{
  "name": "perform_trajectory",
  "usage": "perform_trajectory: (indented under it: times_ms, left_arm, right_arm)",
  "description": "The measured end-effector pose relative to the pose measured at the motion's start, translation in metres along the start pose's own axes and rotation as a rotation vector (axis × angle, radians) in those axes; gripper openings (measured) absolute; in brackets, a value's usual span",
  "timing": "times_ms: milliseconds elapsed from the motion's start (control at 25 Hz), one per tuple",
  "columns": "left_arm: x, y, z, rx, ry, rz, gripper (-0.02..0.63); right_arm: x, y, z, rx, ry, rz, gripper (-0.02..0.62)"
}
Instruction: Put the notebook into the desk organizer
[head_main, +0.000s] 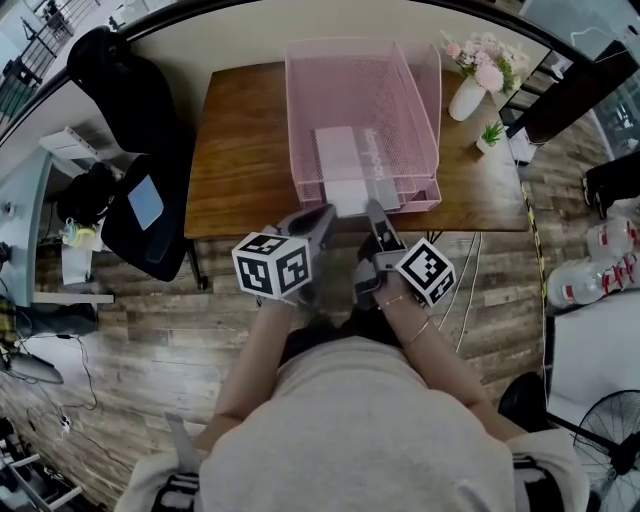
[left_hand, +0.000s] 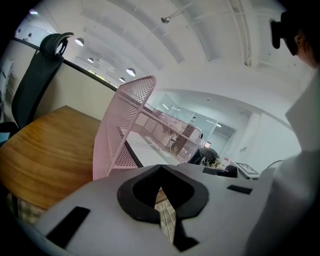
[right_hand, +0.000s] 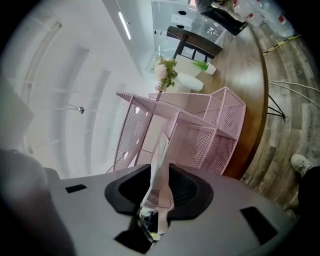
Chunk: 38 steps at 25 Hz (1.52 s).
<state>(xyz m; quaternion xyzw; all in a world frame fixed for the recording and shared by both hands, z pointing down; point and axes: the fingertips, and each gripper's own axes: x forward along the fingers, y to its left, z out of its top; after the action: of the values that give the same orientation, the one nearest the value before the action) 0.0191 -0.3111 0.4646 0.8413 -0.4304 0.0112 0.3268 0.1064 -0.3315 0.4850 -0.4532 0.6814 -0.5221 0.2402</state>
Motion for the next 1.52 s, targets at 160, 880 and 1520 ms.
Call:
perform_trajectory:
  times_ms: [160,880,1520]
  left_arm:
    - [-0.006,-0.006,-0.003,-0.013,-0.006,-0.020,0.012]
    - [-0.013,-0.004,-0.008,-0.018,0.009,-0.037,0.012]
    - [-0.002,0.003,-0.006,-0.022,0.027,-0.031,0.012]
  right_arm:
    - [-0.006,0.002,0.000,0.003,-0.018,0.007,0.083]
    - [-0.002,0.012,-0.019,0.067,0.004,0.065,0.005]
    - [0.018,0.000,-0.012,0.083,-0.035,-0.004,0.066]
